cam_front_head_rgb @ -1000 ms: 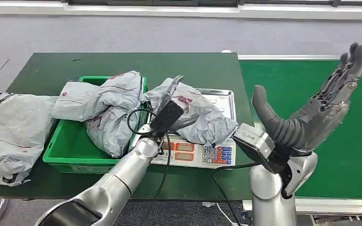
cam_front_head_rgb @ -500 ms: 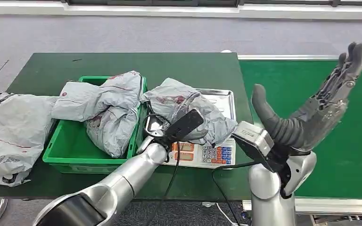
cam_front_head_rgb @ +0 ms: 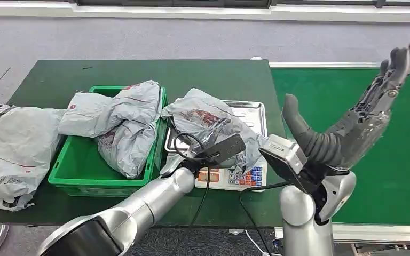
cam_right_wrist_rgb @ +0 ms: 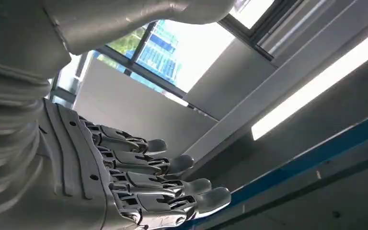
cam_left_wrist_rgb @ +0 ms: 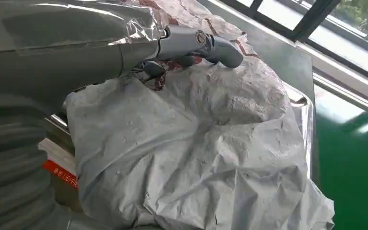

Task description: Moved the parcel from conveyor to table for the left to box.

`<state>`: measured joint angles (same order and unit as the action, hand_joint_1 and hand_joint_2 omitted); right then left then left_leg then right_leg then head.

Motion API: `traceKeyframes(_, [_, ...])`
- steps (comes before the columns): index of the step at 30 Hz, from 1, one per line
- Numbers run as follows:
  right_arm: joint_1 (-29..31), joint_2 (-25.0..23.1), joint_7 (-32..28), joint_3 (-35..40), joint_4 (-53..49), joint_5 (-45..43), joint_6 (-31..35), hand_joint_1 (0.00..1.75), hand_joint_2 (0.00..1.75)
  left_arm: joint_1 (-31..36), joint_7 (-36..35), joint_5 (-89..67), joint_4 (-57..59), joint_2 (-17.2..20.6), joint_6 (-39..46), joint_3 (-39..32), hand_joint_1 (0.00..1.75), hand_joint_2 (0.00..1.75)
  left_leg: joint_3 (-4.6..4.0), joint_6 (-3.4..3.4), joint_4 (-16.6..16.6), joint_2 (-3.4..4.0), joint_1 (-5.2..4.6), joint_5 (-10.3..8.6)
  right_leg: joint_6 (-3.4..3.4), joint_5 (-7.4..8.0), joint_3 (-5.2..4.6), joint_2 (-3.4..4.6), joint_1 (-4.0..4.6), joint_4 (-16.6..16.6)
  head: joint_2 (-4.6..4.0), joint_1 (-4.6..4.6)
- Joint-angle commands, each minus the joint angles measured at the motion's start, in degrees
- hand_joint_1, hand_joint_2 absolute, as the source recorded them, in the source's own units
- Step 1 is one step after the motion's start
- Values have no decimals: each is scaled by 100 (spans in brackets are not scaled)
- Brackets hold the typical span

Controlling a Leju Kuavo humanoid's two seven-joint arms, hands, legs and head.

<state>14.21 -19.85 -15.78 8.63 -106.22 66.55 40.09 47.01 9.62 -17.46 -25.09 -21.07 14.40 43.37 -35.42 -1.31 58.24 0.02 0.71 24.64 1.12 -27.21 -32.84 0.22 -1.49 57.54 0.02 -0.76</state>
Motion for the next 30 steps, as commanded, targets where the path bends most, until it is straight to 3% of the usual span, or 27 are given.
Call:
traceKeyframes(1, [-216,-15,11,189,138,-18,-9,0,175,269,-42,-4,330,107,-3,501,0,175,12,3,-6,2,3,3,-9,-1,12,1,5,-8,-2,0])
traceKeyframes(11, [-216,-15,11,189,138,-18,-9,0,175,269,-42,-4,330,107,-3,501,0,175,15,3,-8,3,3,3,-10,-1,15,1,5,-10,0,0])
traceKeyframes(16, [-239,-15,66,189,73,27,-9,0,175,251,-334,-15,372,107,22,905,2,175,20,5,-12,2,3,2,-12,-1,20,-1,6,-14,0,0])
traceKeyframes(17, [-239,-15,66,189,73,27,-9,0,175,251,-334,-15,372,107,22,905,159,175,18,4,-9,1,2,3,-10,-2,18,-1,4,-11,0,0])
traceKeyframes(18, [-236,-15,45,196,96,-3,-9,0,175,211,-372,1,417,107,65,975,175,175,22,5,-13,2,4,3,-12,-1,23,-1,6,-16,0,0])
traceKeyframes(30, [-168,-15,42,96,296,-64,-9,0,175,319,-380,199,616,107,297,1179,175,175,20,4,-11,7,3,3,-11,1,20,5,6,-13,0,0])
